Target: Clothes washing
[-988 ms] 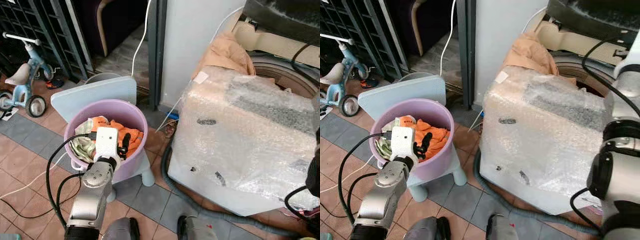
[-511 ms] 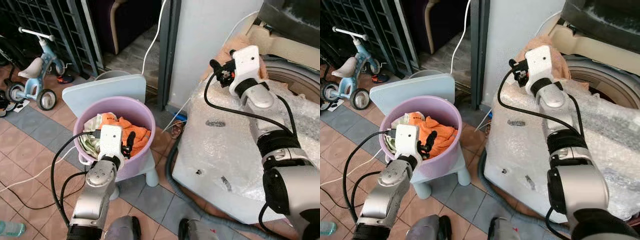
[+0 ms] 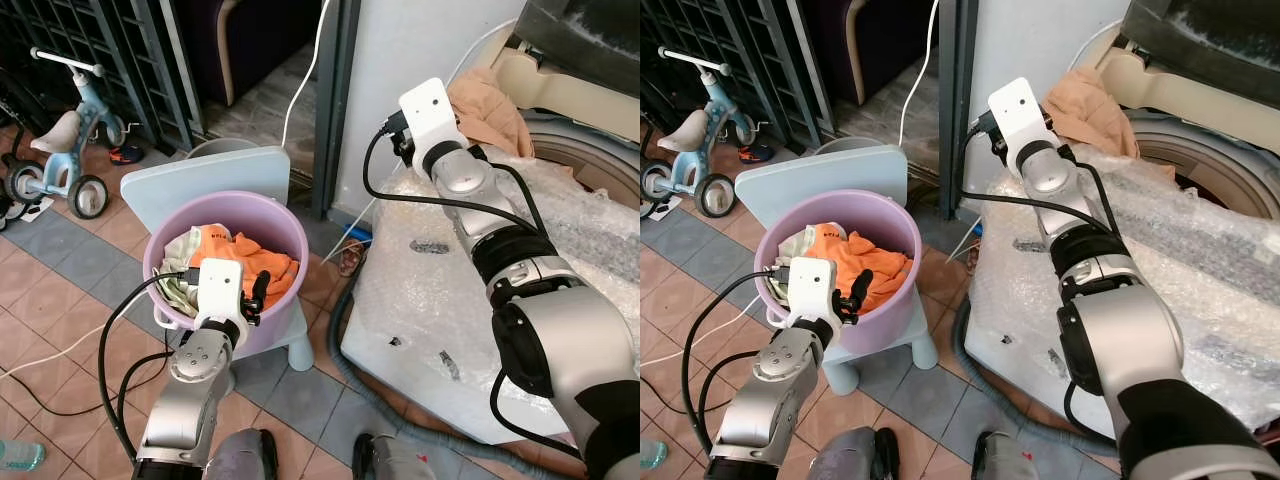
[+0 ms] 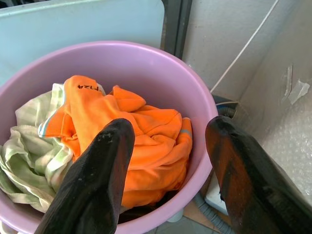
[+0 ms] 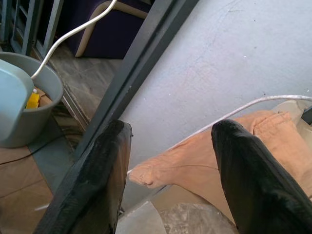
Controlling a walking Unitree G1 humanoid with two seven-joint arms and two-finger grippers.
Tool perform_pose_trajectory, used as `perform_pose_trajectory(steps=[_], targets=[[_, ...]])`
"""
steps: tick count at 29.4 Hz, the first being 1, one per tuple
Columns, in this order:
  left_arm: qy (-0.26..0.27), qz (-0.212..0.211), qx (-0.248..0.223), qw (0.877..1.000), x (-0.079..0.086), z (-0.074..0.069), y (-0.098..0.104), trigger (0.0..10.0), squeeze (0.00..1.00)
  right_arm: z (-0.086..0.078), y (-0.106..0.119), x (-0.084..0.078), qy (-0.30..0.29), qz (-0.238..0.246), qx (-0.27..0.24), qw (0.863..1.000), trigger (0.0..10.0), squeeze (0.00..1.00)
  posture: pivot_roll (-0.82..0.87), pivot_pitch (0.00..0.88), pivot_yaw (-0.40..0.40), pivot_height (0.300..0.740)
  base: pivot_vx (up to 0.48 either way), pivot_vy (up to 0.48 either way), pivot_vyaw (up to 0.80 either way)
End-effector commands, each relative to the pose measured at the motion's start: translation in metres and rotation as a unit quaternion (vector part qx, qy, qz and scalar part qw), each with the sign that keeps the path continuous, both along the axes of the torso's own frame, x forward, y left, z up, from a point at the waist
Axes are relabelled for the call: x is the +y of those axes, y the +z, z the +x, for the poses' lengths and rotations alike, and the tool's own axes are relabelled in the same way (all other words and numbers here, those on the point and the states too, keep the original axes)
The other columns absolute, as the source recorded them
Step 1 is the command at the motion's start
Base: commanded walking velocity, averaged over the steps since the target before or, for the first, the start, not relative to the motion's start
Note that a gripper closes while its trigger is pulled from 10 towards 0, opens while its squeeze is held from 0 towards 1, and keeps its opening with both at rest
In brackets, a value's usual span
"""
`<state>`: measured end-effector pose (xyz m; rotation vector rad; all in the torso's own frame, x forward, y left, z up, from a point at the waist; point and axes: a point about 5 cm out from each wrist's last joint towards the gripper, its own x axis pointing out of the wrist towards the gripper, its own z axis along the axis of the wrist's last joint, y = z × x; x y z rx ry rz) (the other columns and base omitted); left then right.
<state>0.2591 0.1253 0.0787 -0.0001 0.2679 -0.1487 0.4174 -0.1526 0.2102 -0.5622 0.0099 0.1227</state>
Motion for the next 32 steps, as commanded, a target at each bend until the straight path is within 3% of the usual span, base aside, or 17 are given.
perform_pose_trajectory(steps=[1,4,5,6,10,13,16,17,20,23,26,28,32], targets=[[0.003,0.001,0.004,1.000,0.000,-0.001,0.000,10.0,0.00,0.001,0.001,-0.022,-0.044,-0.009,0.014,0.999,10.0,0.00,0.04,0.097,-0.045,0.740,0.000,0.000,0.00],[0.000,0.001,0.004,1.000,-0.002,0.001,-0.001,10.0,0.00,-0.002,-0.002,-0.047,-0.089,0.023,0.024,0.995,10.0,0.00,0.03,0.093,-0.045,0.740,0.000,0.000,0.00],[0.000,0.001,0.004,1.000,-0.002,0.001,-0.001,10.0,0.00,-0.002,-0.002,-0.047,-0.089,0.023,0.024,0.995,10.0,0.00,0.03,0.093,-0.045,0.740,0.000,0.000,0.00],[-0.001,0.001,0.004,1.000,-0.002,0.002,-0.001,10.0,0.00,-0.005,-0.006,-0.060,-0.113,0.050,0.037,0.992,10.0,0.00,0.02,0.092,-0.045,0.740,0.000,0.000,0.00],[-0.002,0.001,0.005,1.000,-0.002,0.003,-0.002,10.0,0.00,-0.011,-0.012,-0.084,-0.162,0.094,0.042,0.981,10.0,0.00,0.02,0.091,-0.041,0.740,0.000,0.000,0.00],[-0.003,0.004,0.007,1.000,-0.001,0.003,-0.003,10.0,0.00,-0.019,-0.019,-0.106,-0.217,0.153,0.042,0.963,10.0,0.00,0.02,0.091,-0.035,0.740,0.000,0.000,0.00],[-0.005,0.006,0.007,1.000,-0.002,0.003,-0.003,10.0,0.00,-0.021,-0.020,-0.111,-0.229,0.184,0.041,0.955,10.0,0.00,0.02,0.090,-0.030,0.740,0.000,0.000,0.00],[-0.008,0.009,0.008,1.000,-0.002,0.003,-0.003,10.0,0.00,-0.020,-0.017,-0.111,-0.222,0.217,0.035,0.950,10.0,0.00,0.01,0.088,-0.025,0.740,0.000,0.000,0.00],[-0.011,0.004,0.002,1.000,-0.003,0.003,-0.001,10.0,0.00,-0.015,-0.005,-0.103,-0.180,0.243,0.018,0.953,10.0,0.00,0.01,0.089,-0.023,0.740,0.000,0.000,0.00],[-0.014,-0.010,-0.017,1.000,-0.003,0.004,0.005,10.0,0.00,-0.011,0.006,-0.092,-0.135,0.212,-0.003,0.968,10.0,0.00,0.01,0.091,-0.023,0.740,0.000,0.000,0.00],[-0.010,-0.008,-0.015,1.000,0.000,0.005,0.005,10.0,0.00,-0.014,0.004,-0.097,-0.148,0.142,-0.009,0.979,10.0,0.00,0.01,0.093,-0.021,0.740,0.000,0.000,0.00],[-0.014,-0.003,-0.015,1.000,0.001,0.004,0.004,10.0,0.00,-0.022,-0.009,-0.116,-0.205,0.150,0.018,0.967,10.0,0.00,0.01,0.099,-0.013,0.740,0.000,0.000,0.00],[-0.020,-0.001,-0.013,1.000,0.000,0.004,0.003,10.0,0.00,-0.026,-0.011,-0.126,-0.226,0.151,0.013,0.962,10.0,0.00,0.01,0.098,-0.008,0.740,0.000,0.000,0.00]])
